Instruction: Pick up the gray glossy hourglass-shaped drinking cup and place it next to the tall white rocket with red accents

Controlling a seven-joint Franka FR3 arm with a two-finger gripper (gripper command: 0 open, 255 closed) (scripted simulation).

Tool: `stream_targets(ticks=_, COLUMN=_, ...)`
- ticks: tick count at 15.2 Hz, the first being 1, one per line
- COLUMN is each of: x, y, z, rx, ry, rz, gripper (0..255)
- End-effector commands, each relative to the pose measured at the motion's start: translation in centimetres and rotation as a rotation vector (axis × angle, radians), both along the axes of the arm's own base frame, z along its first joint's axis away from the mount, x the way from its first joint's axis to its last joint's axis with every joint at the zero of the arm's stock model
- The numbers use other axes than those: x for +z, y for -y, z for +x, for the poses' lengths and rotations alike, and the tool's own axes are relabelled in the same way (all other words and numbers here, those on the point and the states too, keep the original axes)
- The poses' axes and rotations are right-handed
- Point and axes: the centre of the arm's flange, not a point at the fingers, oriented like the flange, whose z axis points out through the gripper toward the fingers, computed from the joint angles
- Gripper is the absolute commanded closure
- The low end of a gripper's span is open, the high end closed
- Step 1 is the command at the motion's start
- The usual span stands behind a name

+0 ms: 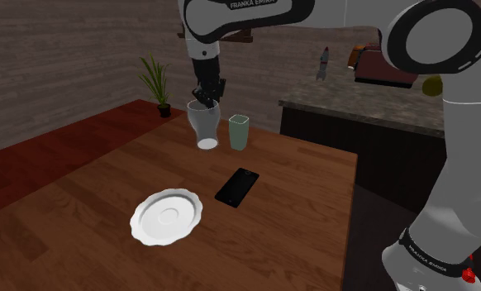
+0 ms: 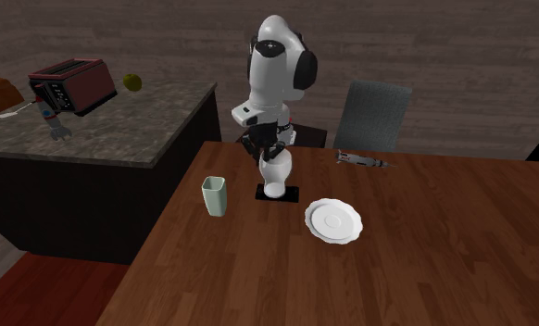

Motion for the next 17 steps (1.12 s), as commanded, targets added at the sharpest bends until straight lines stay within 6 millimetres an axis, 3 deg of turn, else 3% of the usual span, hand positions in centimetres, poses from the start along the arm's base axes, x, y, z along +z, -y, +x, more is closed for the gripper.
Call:
stream_targets(ticks=1, x=1.1, y=0.0, z=-0.1, rx=0.000, ry=0.000, rz=0.000, gripper=255)
stream_targets(ticks=14, x=7.8, y=0.0, z=-0.1, rx=0.000, ry=0.000, rz=0.000, gripper=255)
stream_targets(ticks=17, x=7.9, y=-2.0, z=-3.5, rx=0.000, ry=0.000, rz=0.000, gripper=255)
